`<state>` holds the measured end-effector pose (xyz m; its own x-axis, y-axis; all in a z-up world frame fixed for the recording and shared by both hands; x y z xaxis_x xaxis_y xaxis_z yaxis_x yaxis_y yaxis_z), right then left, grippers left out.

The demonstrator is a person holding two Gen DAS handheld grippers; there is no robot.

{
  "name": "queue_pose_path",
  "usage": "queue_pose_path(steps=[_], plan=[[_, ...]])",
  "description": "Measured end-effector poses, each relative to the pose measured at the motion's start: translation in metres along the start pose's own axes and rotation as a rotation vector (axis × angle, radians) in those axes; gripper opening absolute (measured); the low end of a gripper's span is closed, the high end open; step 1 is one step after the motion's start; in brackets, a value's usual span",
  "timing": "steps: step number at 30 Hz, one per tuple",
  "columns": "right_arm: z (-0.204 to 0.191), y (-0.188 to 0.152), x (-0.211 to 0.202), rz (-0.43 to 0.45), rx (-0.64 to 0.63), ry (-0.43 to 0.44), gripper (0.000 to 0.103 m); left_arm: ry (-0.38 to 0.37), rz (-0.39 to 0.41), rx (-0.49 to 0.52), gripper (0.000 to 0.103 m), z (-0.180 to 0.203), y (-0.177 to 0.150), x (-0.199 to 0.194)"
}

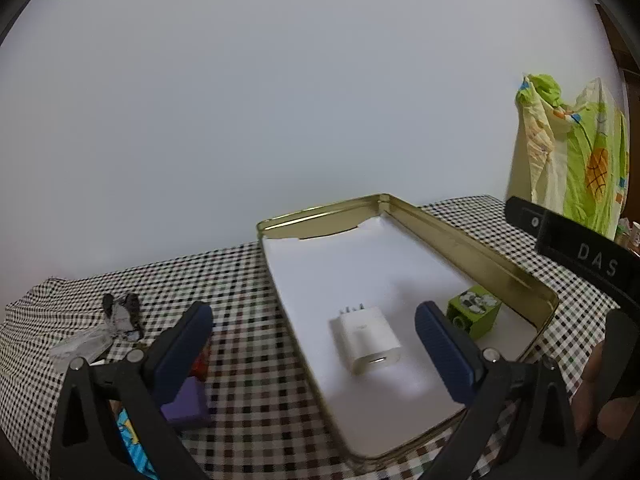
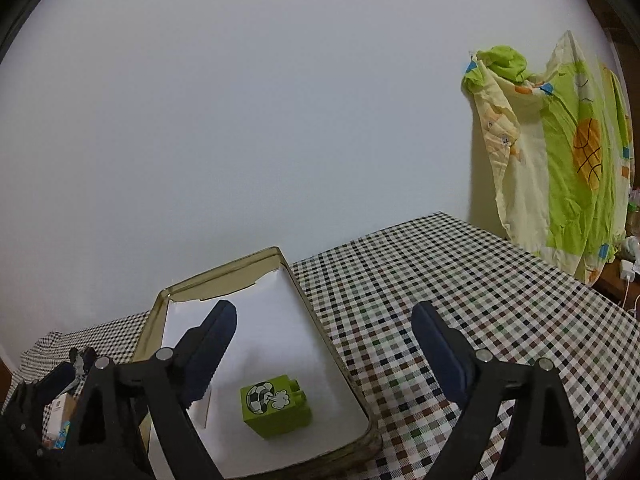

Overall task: Organize rigid objects
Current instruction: 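Move the left tool back to the objects and grasp the pink-copper box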

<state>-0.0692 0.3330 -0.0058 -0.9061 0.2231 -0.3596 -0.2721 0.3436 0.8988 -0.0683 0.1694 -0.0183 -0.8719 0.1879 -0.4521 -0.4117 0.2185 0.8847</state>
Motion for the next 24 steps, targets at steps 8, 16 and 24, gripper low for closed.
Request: queue_pose_path(steps=[8, 16, 24], plan=[[-0.010, 0.012, -0.023, 0.159, -0.093, -0.096, 0.091, 0.041, 0.025, -0.009, 0.102, -0.024, -0.003, -0.010], [-0.032, 0.006, -0.024, 0.161, -0.147, -0.100, 0.091, 0.046, 0.010, -0.052, 0.102, -0.045, -0.010, -0.013], [-0.058, -0.009, -0.023, 0.136, -0.171, -0.075, 0.091, 0.041, 0.000, -0.062, 0.102, -0.063, -0.019, -0.023]])
Point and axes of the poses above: each gripper's, at about its wrist camera, not at the fingertips, and x roughly the way its jaws point, z to its right, y to its top, the point moved 10 cm from there along x, roughly the way its jaws point, and after that the axes turned 1 degree about x, right-handed, at the moved point
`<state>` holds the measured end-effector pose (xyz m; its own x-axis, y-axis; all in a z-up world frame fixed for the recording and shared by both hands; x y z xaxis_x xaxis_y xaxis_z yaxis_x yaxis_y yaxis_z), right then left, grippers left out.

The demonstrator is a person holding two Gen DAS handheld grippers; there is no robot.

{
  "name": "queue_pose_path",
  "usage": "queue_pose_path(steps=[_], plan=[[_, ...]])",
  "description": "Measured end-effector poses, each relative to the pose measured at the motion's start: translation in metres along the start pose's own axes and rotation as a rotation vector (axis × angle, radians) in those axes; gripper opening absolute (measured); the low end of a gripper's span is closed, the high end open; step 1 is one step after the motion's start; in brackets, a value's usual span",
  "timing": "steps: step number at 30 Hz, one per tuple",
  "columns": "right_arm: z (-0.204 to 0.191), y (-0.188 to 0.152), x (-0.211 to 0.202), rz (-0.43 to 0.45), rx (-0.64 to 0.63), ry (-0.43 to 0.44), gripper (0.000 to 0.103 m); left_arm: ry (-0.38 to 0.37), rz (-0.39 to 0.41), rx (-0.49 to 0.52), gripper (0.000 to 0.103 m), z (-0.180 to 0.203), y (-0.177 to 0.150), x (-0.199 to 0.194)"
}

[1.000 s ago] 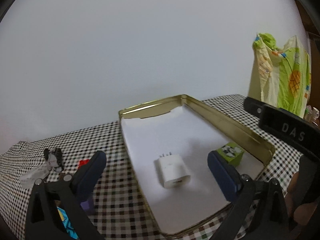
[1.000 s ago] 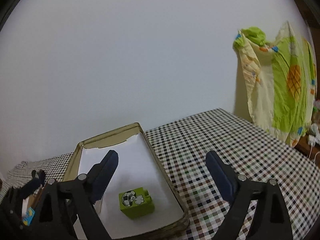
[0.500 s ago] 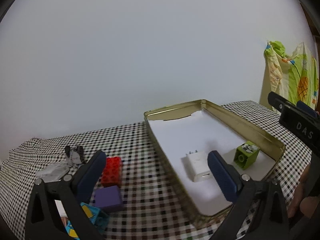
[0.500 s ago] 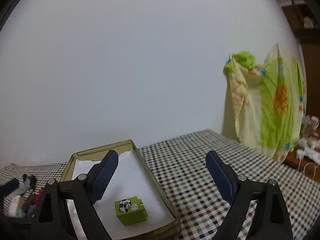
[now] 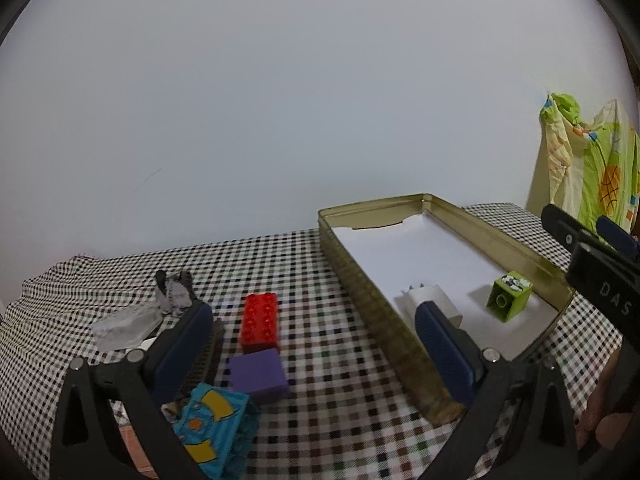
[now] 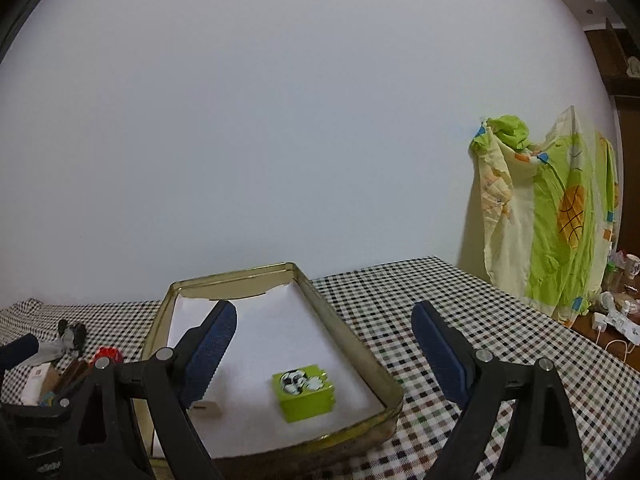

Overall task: Organize rigid objects
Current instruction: 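Move the left tool back to the objects and grasp the pink-copper box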

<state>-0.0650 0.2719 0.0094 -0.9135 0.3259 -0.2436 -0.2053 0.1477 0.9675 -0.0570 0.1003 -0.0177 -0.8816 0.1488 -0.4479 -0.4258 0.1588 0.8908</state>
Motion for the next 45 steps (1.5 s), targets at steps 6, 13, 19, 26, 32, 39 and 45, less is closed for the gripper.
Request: queue_pose_path(steps=[6, 13, 19, 26, 32, 39, 45], plan=[[-0.017, -0.008, -0.014, -0.009, 0.005, 0.023, 0.091, -0.009, -0.016, 0.006, 0.102, -0.019, -0.009, -0.007], [-0.049, -0.019, -0.029, -0.033, 0.002, 0.079, 0.091, -0.028, -0.051, 0.006, 0.102, -0.050, -0.022, -0.014], [-0.084, -0.029, -0.035, -0.069, -0.008, 0.137, 0.091, -0.061, -0.109, 0.010, 0.102, -0.081, -0.038, -0.017], [-0.122, -0.044, -0.038, -0.144, -0.025, 0.227, 0.091, -0.095, -0.166, 0.056, 0.102, -0.113, -0.059, -0.025], [-0.152, -0.057, -0.041, -0.202, -0.057, 0.284, 0.091, -0.166, -0.270, 0.081, 0.102, -0.126, -0.082, -0.025], [-0.172, -0.073, -0.041, -0.281, -0.064, 0.339, 0.091, -0.229, -0.377, 0.095, 0.102, -0.120, -0.100, -0.013], [-0.176, -0.080, -0.040, -0.309, -0.071, 0.345, 0.091, -0.246, -0.456, 0.085, 0.097, -0.118, -0.113, -0.004]])
Point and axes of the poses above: each gripper's, at about its wrist camera, not at the fingertips, and x roughly the way its jaws point, z to its right, y to its top, the point moved 10 cm from there along x, roughly the way its jaws point, and after that the axes turned 1 degree about x, right-handed, at the moved point
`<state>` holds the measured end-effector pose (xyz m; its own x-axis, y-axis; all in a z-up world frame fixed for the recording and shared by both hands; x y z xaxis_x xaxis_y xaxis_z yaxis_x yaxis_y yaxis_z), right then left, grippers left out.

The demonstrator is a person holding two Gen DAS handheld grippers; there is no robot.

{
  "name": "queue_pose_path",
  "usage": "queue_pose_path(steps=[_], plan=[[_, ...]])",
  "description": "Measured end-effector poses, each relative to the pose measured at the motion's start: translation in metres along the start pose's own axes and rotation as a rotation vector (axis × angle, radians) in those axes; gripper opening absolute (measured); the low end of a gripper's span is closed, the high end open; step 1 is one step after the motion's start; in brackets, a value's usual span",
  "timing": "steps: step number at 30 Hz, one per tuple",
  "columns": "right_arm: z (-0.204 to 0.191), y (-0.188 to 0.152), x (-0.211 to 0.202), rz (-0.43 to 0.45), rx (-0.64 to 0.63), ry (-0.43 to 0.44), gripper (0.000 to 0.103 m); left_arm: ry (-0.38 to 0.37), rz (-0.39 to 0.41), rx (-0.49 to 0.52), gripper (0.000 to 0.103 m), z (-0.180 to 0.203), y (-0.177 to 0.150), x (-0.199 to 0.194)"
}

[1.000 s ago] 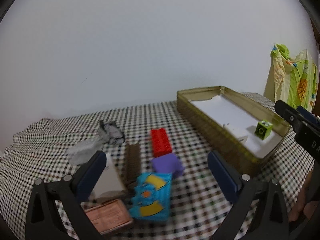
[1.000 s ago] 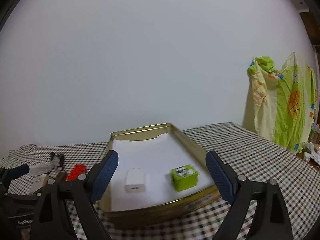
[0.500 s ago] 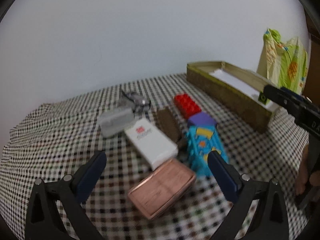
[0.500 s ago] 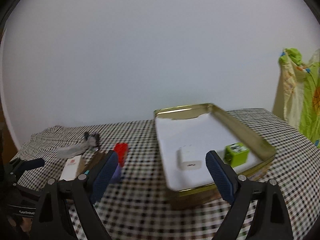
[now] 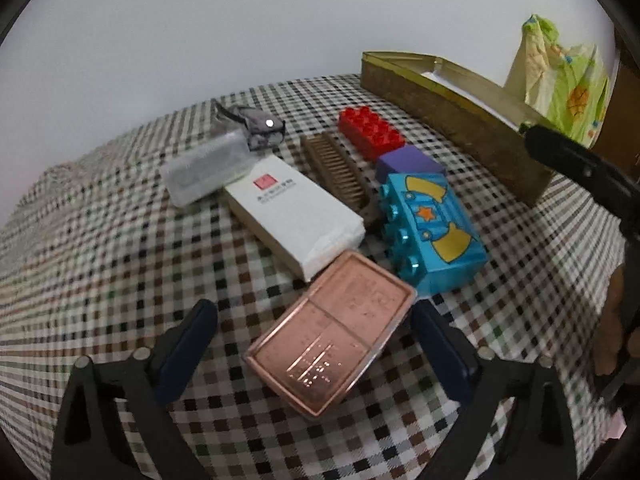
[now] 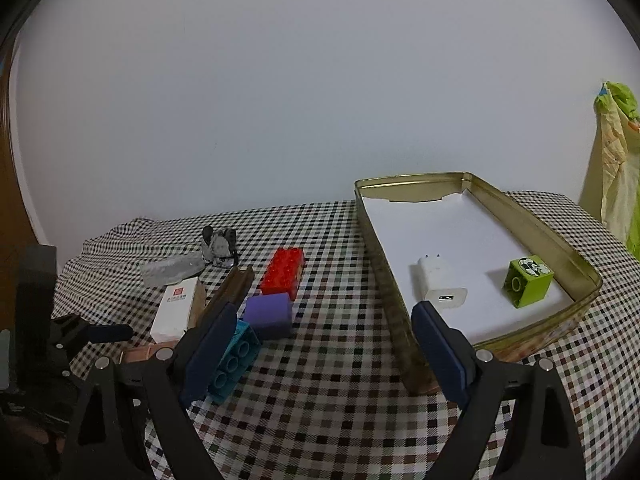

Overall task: Organize rigid objects
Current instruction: 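Move the left tool back to the objects and grasp the pink-copper box, then lift the pink-copper box with the left tool while the right tool grasps the blue block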

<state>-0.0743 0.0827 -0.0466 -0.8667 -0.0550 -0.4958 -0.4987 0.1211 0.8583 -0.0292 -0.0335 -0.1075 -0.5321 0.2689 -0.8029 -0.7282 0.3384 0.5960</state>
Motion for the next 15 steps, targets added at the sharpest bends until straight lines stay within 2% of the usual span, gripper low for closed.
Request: queue_pose_path(steps=[3, 7, 11, 15], plan=[[0.001, 0.000, 0.003, -0.009, 0.006, 0.001, 0.091, -0.001, 0.002, 0.015, 0.093, 0.001, -0.002, -0.002], [0.004, -0.001, 0.005, -0.017, 0.020, 0.003, 0.091, -0.022, 0.022, 0.054, 0.071, 0.009, -0.007, -0.010], [0.004, -0.002, 0.005, -0.020, 0.026, 0.003, 0.091, -0.025, 0.035, 0.027, 0.050, 0.004, -0.010, -0.016], [0.004, -0.001, 0.007, -0.016, 0.025, 0.001, 0.091, -0.044, 0.045, -0.026, 0.046, -0.003, -0.009, -0.018]])
Point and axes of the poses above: each gripper's, at about its wrist camera, not at the fingertips, and x roughly the way its jaws point, z to its right, y to its top, the point moved 10 cm from there along x, roughly the way its jaws point, and after that the axes turned 1 degree about x, right-handed, at the moved point
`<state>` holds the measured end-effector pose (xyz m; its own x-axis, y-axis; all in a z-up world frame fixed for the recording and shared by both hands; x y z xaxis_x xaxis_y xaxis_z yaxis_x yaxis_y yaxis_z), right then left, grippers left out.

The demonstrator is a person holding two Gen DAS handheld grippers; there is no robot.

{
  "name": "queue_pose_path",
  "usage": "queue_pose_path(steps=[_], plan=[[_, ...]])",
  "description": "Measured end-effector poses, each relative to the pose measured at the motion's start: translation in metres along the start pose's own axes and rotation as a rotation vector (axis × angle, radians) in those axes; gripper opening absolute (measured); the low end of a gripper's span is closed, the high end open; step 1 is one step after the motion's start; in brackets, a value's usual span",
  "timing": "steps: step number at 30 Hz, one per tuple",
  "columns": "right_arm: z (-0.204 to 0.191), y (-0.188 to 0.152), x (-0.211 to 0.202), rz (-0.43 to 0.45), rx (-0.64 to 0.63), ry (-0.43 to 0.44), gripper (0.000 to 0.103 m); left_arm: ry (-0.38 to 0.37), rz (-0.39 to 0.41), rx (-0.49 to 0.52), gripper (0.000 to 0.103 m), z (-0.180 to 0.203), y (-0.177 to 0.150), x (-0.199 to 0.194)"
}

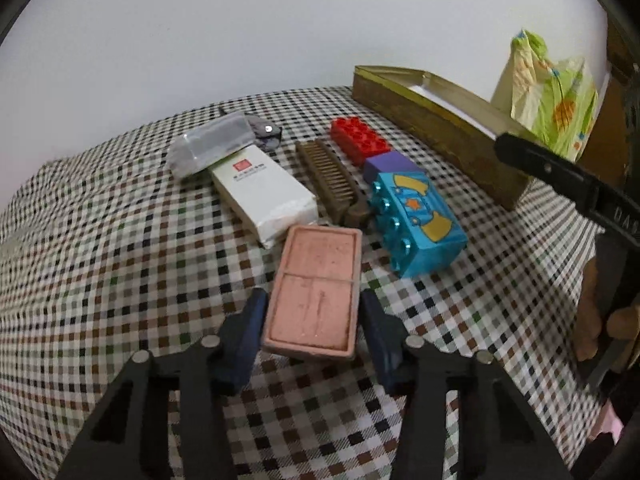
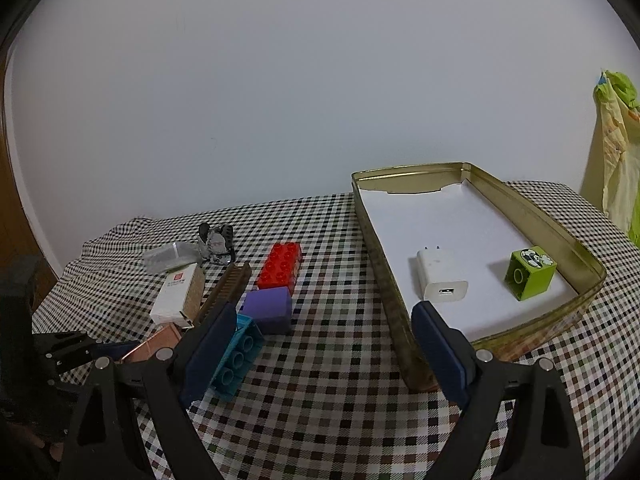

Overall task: Organize rigid objects
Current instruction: 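Lift the pink-copper box with the left tool while the right tool grasps the blue block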

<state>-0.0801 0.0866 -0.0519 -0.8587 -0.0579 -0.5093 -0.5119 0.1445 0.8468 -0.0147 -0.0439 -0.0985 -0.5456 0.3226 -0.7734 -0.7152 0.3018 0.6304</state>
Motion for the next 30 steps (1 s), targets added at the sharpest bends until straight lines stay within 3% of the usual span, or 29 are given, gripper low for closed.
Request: queue_pose_path(steps=[8, 16, 21, 30], plan=[[-0.002, -0.004, -0.001, -0.014, 0.008, -0.003, 0.091, -0.002, 0.015, -0.048, 0.046, -0.005, -0.006, -0.009], [-0.054, -0.022, 0.009, -0.089, -0.074, 0.085, 0.091, -0.010, 0.149, -0.084, 0.045, -0.017, 0.001, -0.039], [-0.071, -0.032, 0.026, -0.164, -0.106, 0.072, 0.091, -0.004, 0.107, -0.104, 0.045, -0.023, -0.003, -0.030], [-0.069, -0.051, 0.054, -0.307, -0.054, 0.016, 0.091, 0.042, 0.070, -0.156, 0.047, -0.036, -0.004, -0.016]])
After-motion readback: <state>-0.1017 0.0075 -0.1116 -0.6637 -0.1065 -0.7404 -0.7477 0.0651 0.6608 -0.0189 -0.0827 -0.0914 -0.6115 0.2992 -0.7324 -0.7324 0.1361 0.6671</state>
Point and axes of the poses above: each gripper's, at about its wrist camera, not at the fingertips, and x roughly the way its jaws point, z to its right, y to its top, the point moved 10 cm from there along x, roughly the way its jaws point, and after that the axes turned 1 degree about x, right-handed, at the moved point
